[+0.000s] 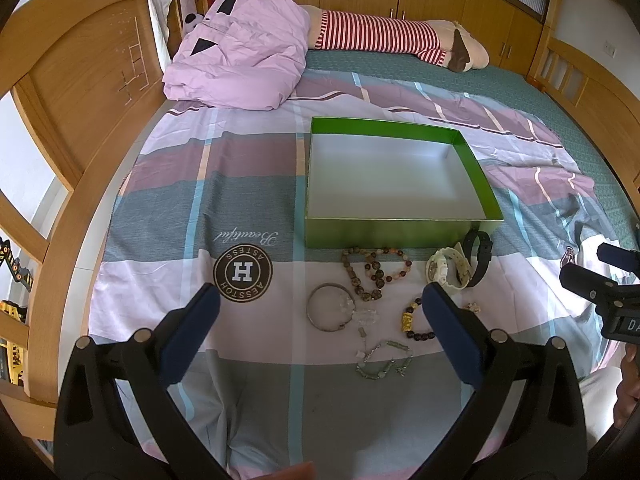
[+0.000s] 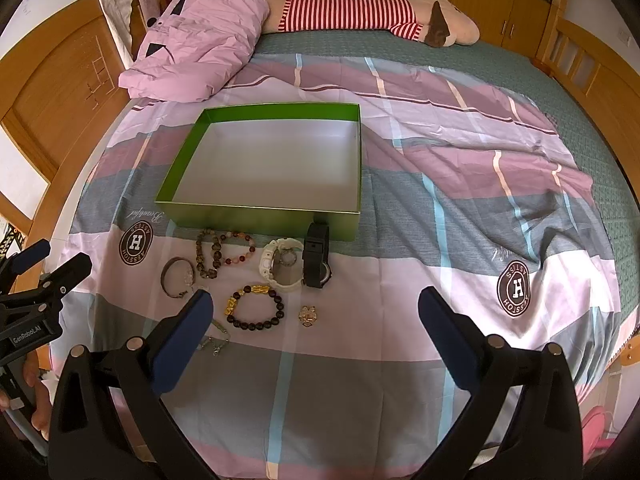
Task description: Organize jewelry
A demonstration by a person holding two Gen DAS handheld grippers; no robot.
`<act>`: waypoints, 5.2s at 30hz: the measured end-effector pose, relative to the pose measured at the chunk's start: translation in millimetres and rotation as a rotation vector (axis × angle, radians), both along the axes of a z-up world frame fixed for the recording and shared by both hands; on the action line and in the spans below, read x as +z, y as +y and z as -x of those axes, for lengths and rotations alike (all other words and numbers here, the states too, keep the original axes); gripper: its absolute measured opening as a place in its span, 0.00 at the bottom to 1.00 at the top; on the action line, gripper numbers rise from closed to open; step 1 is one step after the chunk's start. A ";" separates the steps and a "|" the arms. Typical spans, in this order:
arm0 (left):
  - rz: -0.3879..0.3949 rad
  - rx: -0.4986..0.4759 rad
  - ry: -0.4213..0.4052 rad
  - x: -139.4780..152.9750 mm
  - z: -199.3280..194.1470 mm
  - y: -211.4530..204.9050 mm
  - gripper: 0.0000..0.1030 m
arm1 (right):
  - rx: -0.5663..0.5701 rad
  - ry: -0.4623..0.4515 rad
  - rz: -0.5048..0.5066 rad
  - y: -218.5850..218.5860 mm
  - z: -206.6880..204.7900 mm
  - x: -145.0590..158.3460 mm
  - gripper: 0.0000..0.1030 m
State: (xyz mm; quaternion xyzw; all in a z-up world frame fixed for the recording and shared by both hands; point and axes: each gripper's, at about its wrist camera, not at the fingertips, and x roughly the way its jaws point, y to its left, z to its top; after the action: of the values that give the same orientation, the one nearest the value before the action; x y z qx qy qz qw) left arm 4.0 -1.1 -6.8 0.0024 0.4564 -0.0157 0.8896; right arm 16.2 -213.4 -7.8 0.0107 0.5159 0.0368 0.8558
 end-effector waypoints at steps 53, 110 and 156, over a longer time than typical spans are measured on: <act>0.090 0.063 0.299 -121.2 -66.6 49.0 0.98 | 0.207 0.201 0.145 101.5 -38.8 -167.5 0.09; -0.032 -0.031 -0.002 -74.4 -44.7 16.1 0.04 | 0.093 -0.005 0.108 67.8 -11.4 -63.4 0.09; -1.150 0.038 -0.908 -97.9 42.4 -88.9 0.03 | 0.062 0.023 0.061 56.1 -17.5 -69.9 0.09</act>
State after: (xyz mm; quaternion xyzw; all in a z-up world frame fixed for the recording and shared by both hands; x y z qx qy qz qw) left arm -38.4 -90.0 -104.7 0.4675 -0.0213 0.2443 0.8493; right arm 33.7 -157.4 -77.7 -0.0308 0.5267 0.0474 0.8481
